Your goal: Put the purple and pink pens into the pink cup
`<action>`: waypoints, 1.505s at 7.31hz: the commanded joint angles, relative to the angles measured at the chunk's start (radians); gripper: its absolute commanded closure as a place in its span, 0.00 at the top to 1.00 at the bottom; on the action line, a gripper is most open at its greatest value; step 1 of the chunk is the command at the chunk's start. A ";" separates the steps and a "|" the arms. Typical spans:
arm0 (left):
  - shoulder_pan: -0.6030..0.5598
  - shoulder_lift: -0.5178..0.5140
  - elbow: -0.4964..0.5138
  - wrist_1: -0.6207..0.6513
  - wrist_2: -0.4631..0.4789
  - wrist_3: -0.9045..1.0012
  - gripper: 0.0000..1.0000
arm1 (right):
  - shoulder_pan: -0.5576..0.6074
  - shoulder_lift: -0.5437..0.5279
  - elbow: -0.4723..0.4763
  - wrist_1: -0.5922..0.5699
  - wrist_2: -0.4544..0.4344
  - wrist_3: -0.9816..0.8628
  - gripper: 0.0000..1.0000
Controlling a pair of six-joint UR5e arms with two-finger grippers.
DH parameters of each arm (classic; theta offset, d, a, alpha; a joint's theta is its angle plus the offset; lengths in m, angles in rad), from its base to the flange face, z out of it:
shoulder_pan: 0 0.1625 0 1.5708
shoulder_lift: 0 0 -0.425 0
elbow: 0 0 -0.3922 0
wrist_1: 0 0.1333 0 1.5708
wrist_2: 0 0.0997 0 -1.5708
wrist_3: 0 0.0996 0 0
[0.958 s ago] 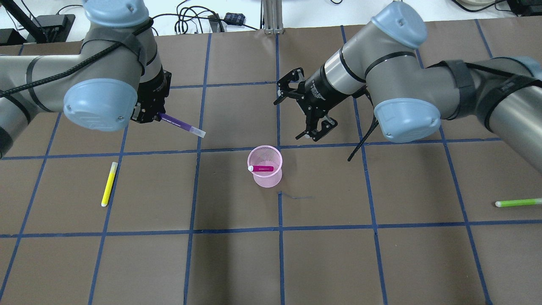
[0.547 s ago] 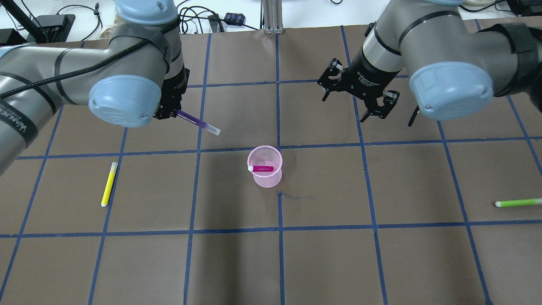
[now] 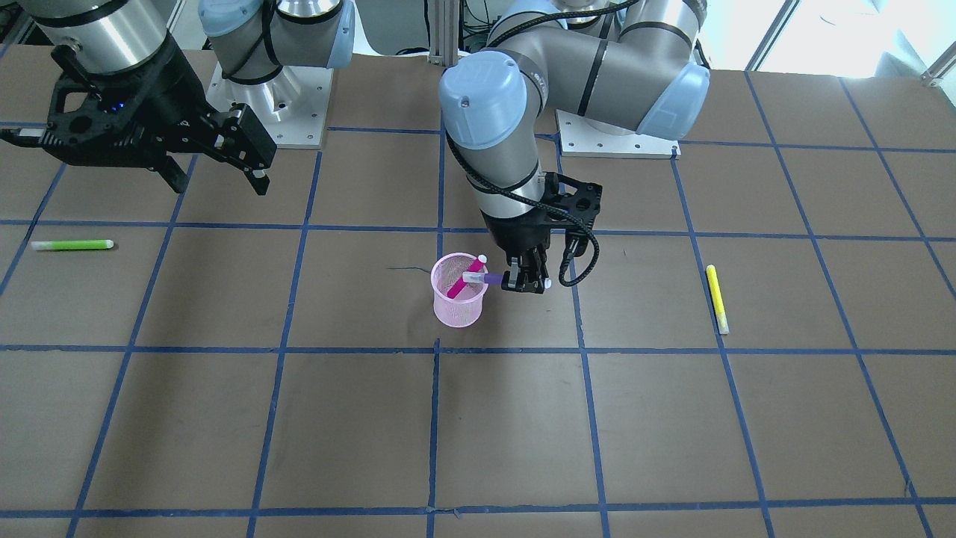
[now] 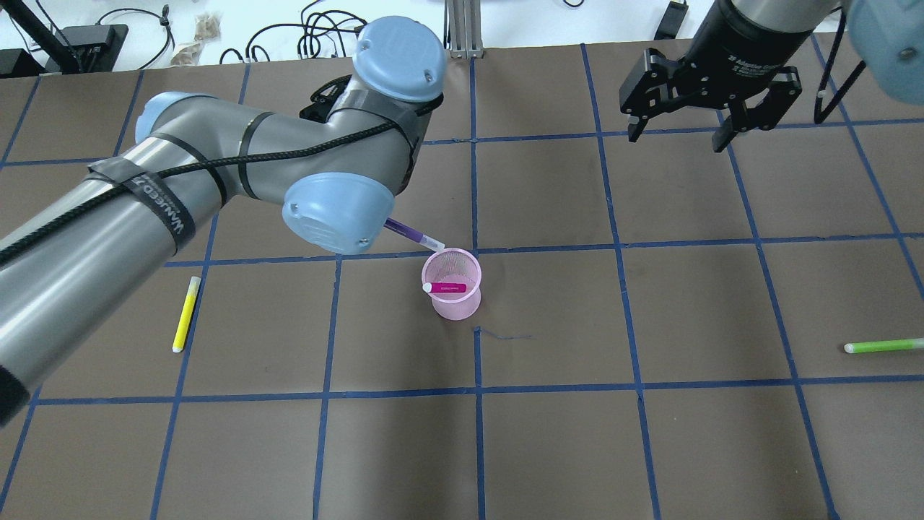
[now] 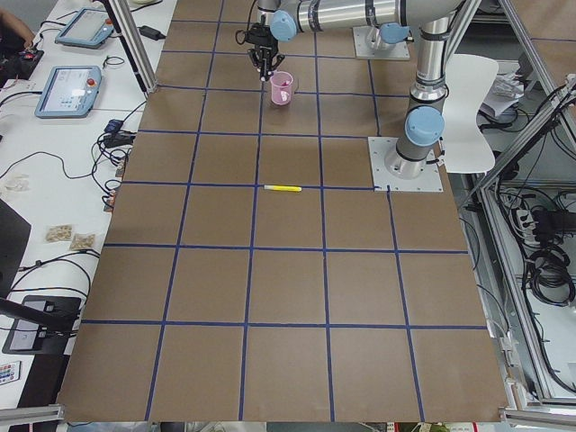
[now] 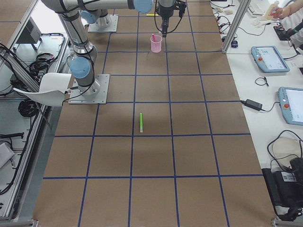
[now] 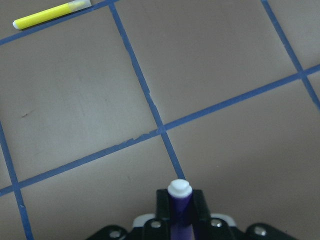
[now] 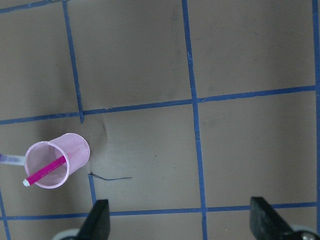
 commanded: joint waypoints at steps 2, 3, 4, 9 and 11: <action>-0.060 -0.045 -0.009 -0.006 0.025 -0.084 0.00 | 0.001 0.001 -0.022 0.017 -0.166 -0.115 1.00; -0.084 -0.051 -0.009 -0.005 0.033 -0.095 0.00 | 0.001 0.000 -0.013 0.023 -0.171 -0.114 1.00; -0.091 -0.055 -0.010 -0.008 0.036 -0.107 0.00 | -0.002 -0.002 0.001 0.029 -0.171 -0.114 1.00; -0.086 -0.048 -0.004 -0.084 0.012 -0.119 1.00 | -0.001 -0.005 0.005 0.039 -0.169 -0.113 1.00; -0.040 -0.019 0.005 -0.092 0.013 -0.051 1.00 | -0.001 -0.005 0.005 0.040 -0.169 -0.113 1.00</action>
